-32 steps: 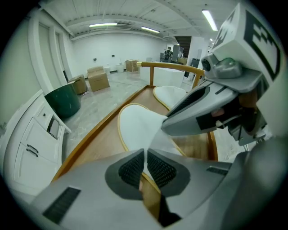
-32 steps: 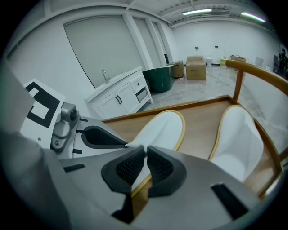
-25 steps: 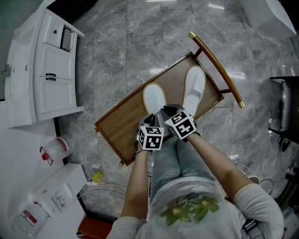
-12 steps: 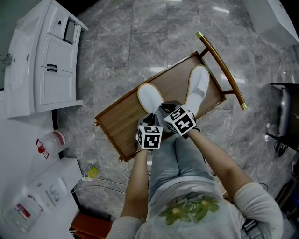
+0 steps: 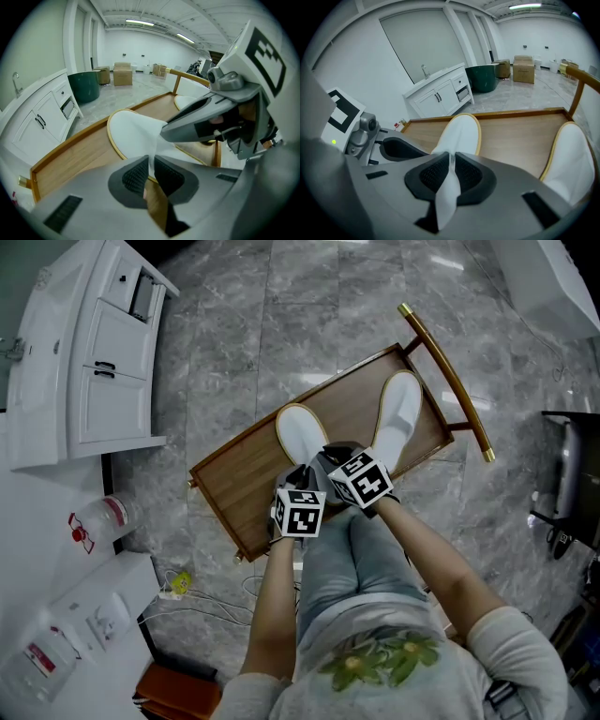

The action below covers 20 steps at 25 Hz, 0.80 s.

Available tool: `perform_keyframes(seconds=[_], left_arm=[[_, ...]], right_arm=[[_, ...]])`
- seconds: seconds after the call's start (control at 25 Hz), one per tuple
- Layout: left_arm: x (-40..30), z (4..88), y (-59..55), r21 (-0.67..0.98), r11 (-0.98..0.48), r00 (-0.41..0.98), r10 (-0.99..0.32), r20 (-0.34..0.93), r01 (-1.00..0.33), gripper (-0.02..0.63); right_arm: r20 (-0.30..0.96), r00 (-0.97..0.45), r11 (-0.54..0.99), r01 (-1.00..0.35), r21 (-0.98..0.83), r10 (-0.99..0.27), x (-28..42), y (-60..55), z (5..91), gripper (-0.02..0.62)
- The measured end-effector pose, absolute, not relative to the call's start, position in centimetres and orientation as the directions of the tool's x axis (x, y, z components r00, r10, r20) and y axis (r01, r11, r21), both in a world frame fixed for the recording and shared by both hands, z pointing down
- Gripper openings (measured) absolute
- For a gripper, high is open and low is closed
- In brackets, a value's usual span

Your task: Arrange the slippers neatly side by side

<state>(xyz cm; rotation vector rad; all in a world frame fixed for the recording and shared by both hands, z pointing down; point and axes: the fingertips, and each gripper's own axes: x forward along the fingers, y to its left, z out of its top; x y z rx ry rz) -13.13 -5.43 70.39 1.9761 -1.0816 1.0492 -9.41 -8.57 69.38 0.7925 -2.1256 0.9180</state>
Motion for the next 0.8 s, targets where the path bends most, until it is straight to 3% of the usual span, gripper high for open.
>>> perform_keyframes(seconds=[0.28, 0.8], left_arm=[[-13.4, 69.1, -5.8, 0.157, -0.445, 0.350, -0.395, 0.850, -0.882, 0.140], [-14.4, 58.9, -5.7, 0.159, -0.476, 0.429, -0.536, 0.727, -0.865, 0.176]], right_arm=[[0.766, -0.583, 0.557, -0.745, -0.368, -0.272, -9.2, -8.4, 68.8, 0.124], [0.670, -0.631, 0.565, -0.740, -0.366, -0.391, -7.2, -6.8, 59.4, 0.130]])
